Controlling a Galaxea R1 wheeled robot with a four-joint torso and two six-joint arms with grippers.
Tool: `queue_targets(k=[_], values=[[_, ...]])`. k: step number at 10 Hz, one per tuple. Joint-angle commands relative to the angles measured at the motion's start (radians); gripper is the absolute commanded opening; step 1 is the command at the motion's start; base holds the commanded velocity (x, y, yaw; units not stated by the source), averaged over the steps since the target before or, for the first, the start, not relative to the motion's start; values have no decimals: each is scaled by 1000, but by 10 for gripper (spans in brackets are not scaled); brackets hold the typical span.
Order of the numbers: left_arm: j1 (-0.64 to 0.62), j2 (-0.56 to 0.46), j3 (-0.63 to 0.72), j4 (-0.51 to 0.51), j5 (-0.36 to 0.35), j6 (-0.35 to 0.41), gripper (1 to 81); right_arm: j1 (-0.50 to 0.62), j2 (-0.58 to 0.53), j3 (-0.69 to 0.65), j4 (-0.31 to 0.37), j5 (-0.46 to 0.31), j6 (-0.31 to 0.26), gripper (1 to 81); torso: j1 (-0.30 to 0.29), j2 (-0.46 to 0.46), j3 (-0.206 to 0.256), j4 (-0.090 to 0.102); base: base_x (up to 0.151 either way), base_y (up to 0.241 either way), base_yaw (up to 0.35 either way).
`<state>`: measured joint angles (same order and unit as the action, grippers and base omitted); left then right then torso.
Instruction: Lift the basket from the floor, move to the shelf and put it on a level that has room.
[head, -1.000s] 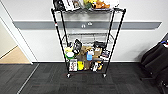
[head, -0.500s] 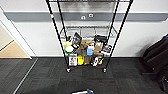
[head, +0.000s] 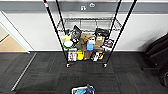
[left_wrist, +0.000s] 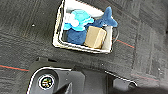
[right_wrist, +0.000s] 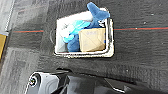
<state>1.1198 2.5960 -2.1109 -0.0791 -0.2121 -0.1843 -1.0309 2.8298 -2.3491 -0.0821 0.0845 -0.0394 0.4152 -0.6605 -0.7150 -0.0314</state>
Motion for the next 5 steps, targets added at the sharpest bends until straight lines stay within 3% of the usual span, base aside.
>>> queue_targets(k=[1,5], values=[[-42,-11,-9,-7,45,2,811,42,-20,16,7,-45,1,811,64,-98,0,0,0,0,0],[-37,64,-138,-22,46,2,811,13,-62,71,7,-48,1,811,144,-227,-14,0,0,0,0]])
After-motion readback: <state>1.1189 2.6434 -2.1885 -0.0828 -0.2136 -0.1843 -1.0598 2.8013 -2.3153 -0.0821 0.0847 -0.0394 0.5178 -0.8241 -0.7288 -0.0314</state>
